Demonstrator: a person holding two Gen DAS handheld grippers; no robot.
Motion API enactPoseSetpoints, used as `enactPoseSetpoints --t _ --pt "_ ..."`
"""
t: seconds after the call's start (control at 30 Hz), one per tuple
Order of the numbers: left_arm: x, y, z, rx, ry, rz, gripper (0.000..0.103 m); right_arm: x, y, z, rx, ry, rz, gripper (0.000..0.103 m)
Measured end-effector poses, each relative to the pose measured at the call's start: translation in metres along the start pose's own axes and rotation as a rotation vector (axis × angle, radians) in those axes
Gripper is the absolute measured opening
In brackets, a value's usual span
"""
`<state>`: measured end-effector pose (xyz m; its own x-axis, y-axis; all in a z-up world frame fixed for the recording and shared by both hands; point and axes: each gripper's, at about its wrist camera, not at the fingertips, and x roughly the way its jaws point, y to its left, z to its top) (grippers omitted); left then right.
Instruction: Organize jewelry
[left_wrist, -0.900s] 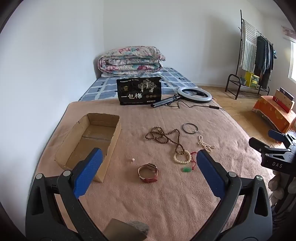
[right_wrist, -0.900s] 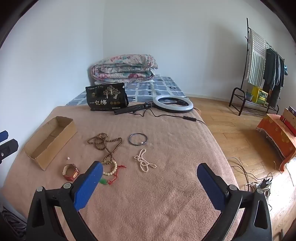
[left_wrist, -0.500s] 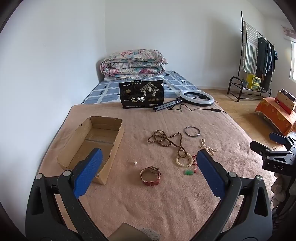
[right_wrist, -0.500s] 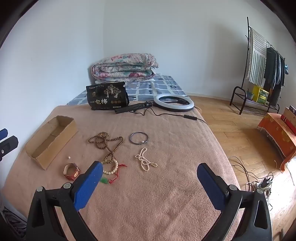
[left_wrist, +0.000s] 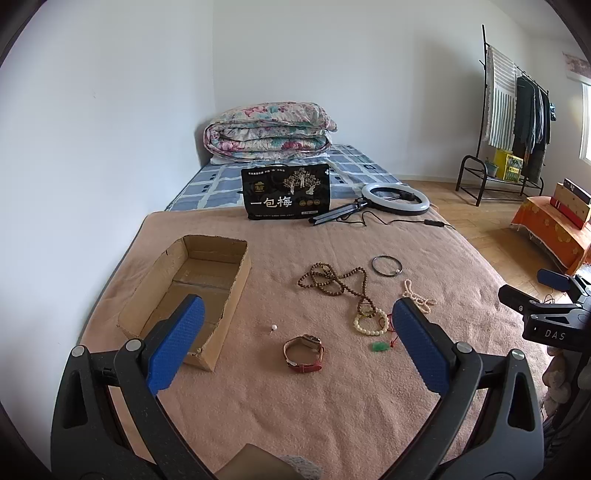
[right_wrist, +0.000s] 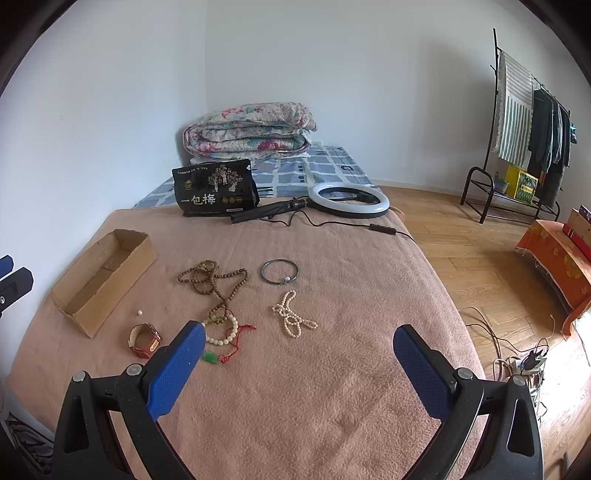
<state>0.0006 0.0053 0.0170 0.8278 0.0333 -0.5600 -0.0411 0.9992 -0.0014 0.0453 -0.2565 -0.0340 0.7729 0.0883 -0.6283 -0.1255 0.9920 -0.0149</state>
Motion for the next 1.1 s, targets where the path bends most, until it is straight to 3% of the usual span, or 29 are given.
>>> enactPoseSetpoints --t 0.47,0.53,1.1 --pt "-0.003 0.004 0.009 0.003 -0.003 0.000 0.103 -0.003 0.001 0.001 -0.003 0.004 0.004 0.103" --pt "0.000 -0.001 -0.008 0.001 -0.006 0.000 0.103 -0.003 0.001 0.000 -0.002 0.003 0.003 0.103" --pt "0.000 0.000 -0.008 0.002 -0.007 -0.001 0.103 -0.004 0.001 0.000 -0.003 0.003 0.004 0.103"
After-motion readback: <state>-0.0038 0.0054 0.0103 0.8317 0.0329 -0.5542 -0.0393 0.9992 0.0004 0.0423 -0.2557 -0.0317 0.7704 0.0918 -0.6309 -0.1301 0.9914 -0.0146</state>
